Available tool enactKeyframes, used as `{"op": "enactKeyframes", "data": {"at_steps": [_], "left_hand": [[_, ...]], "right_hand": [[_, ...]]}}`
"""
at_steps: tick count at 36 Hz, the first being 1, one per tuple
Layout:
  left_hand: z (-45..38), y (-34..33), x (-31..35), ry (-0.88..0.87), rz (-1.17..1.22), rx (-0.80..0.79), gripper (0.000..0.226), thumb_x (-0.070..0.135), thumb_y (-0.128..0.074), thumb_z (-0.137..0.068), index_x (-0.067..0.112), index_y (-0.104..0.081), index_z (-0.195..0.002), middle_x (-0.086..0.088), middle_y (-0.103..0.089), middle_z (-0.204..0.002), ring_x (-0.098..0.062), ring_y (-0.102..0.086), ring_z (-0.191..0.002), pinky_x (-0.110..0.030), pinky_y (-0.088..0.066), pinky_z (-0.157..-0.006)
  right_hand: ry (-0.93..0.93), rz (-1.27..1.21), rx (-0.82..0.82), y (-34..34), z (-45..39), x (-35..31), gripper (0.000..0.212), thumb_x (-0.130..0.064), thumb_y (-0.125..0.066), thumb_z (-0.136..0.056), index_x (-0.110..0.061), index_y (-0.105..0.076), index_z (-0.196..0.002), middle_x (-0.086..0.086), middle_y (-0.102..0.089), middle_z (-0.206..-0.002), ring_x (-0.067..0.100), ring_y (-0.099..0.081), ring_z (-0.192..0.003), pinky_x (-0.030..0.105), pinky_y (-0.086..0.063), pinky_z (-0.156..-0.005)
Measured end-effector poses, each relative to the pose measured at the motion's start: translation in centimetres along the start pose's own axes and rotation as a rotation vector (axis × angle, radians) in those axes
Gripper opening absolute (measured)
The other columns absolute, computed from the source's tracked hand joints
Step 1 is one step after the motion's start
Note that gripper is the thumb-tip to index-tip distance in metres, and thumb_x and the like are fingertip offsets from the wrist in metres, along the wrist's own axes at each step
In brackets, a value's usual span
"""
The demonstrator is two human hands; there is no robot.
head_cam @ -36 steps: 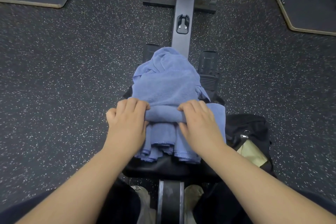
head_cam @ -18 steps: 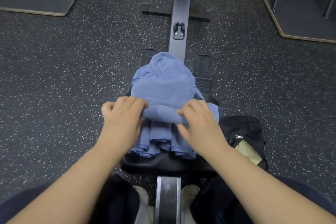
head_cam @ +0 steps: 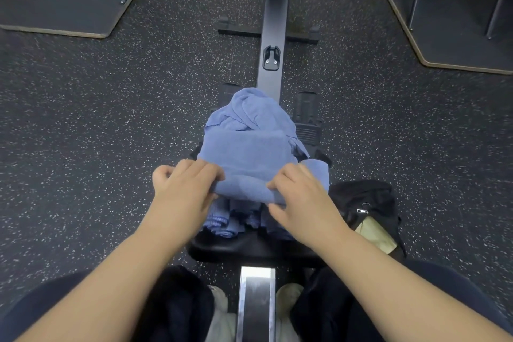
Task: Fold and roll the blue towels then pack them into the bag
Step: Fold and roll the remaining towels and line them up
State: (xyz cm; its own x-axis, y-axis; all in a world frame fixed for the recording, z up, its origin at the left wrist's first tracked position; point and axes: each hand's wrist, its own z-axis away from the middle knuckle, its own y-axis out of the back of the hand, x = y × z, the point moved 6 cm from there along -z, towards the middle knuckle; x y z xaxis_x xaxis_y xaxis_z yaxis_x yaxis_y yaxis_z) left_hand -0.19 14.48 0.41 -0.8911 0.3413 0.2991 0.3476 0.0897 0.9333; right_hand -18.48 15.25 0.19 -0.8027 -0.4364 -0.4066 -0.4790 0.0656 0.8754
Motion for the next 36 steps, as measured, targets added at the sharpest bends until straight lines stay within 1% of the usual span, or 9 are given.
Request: {"op": "enactKeyframes", "data": {"at_steps": [4,10,12,14,18,22,28,33,36], "left_hand": [[0.6,-0.4,0.0,0.006,-0.045,-0.061,0.052,0.012,-0.089,-0.056,0.034,-0.053,-0.086,0.018,-0.055,-0.081,-0.008,-0.040,-0.084,-0.029,-0.006,-0.067],[1.4,-2.0,-0.3,0.000,-0.062,-0.149,0.050,0.017,-0.091,-0.050,0.033,-0.054,-0.080,0.017,-0.056,-0.074,-0.010,-0.049,-0.076,-0.033,-0.005,-0.062],[1.4,-2.3,-0.1,0.021,-0.062,-0.186,0.039,0.020,-0.086,-0.062,0.031,-0.057,-0.084,0.015,-0.060,-0.080,-0.013,-0.054,-0.082,-0.033,-0.008,-0.064],[1.3,-2.4,-0.1,0.072,-0.069,-0.234,0.023,0.028,-0.073,-0.080,0.031,-0.057,-0.096,0.015,-0.060,-0.095,-0.013,-0.050,-0.098,-0.032,-0.011,-0.070],[1.2,-2.8,-0.2,0.090,-0.066,-0.256,0.020,0.038,-0.062,-0.089,0.034,-0.053,-0.106,0.018,-0.057,-0.106,-0.007,-0.043,-0.108,-0.030,-0.009,-0.072],[0.8,-3.4,-1.1,0.160,-0.060,-0.314,0.023,0.044,-0.064,-0.087,0.039,-0.057,-0.107,0.016,-0.059,-0.103,-0.006,-0.043,-0.110,-0.029,-0.010,-0.073],[0.2,-3.6,-1.7,0.198,-0.015,-0.284,0.015,0.047,-0.061,-0.089,0.039,-0.065,-0.101,0.016,-0.055,-0.086,-0.009,-0.045,-0.109,-0.030,-0.012,-0.076],[0.2,-3.3,-0.9,0.142,-0.119,-0.264,0.021,0.047,-0.046,-0.097,0.040,-0.063,-0.108,0.014,-0.059,-0.107,-0.012,-0.044,-0.113,-0.032,-0.010,-0.071],[0.3,-2.9,-0.6,0.087,-0.088,-0.106,0.016,0.038,-0.057,-0.093,0.033,-0.072,-0.091,0.007,-0.062,-0.092,-0.025,-0.055,-0.095,-0.032,-0.011,-0.073]], "right_hand": [[0.007,0.018,-0.045,-0.1,0.6,-0.2,0.021,-0.007,-0.069,-0.062,-0.010,-0.060,-0.081,0.004,-0.053,-0.082,0.025,-0.049,-0.076,0.035,-0.047,-0.063],[0.002,0.084,-0.141,-1.2,1.5,-0.1,0.028,-0.004,-0.079,-0.052,-0.009,-0.062,-0.074,0.004,-0.054,-0.076,0.027,-0.054,-0.068,0.030,-0.046,-0.055],[0.001,0.101,-0.169,-1.6,1.7,-0.1,0.031,-0.007,-0.083,-0.050,-0.011,-0.063,-0.074,0.003,-0.054,-0.076,0.026,-0.056,-0.068,0.027,-0.045,-0.055],[-0.003,0.094,-0.189,-1.8,1.8,0.0,0.032,-0.008,-0.084,-0.050,-0.012,-0.063,-0.074,0.002,-0.054,-0.075,0.025,-0.056,-0.068,0.025,-0.046,-0.057],[-0.025,0.044,-0.249,-2.2,1.8,0.5,0.025,-0.009,-0.081,-0.061,-0.011,-0.064,-0.080,0.004,-0.054,-0.080,0.028,-0.056,-0.074,0.031,-0.046,-0.063],[-0.039,0.071,-0.301,-2.5,1.5,0.8,0.026,-0.019,-0.074,-0.080,-0.011,-0.067,-0.104,0.006,-0.057,-0.095,0.029,-0.054,-0.093,0.033,-0.040,-0.081],[-0.088,0.080,-0.340,-2.4,1.0,0.9,0.033,-0.026,-0.056,-0.095,-0.021,-0.053,-0.127,-0.001,-0.056,-0.118,0.022,-0.045,-0.114,0.033,-0.035,-0.096],[-0.107,0.123,-0.337,-2.6,1.1,1.0,0.029,-0.030,-0.041,-0.101,-0.022,-0.048,-0.128,-0.003,-0.051,-0.122,0.022,-0.041,-0.117,0.033,-0.030,-0.095],[-0.114,0.152,-0.329,-2.9,1.0,1.1,0.028,-0.028,-0.037,-0.102,-0.020,-0.051,-0.125,0.000,-0.051,-0.118,0.024,-0.041,-0.113,0.034,-0.029,-0.093]]}}
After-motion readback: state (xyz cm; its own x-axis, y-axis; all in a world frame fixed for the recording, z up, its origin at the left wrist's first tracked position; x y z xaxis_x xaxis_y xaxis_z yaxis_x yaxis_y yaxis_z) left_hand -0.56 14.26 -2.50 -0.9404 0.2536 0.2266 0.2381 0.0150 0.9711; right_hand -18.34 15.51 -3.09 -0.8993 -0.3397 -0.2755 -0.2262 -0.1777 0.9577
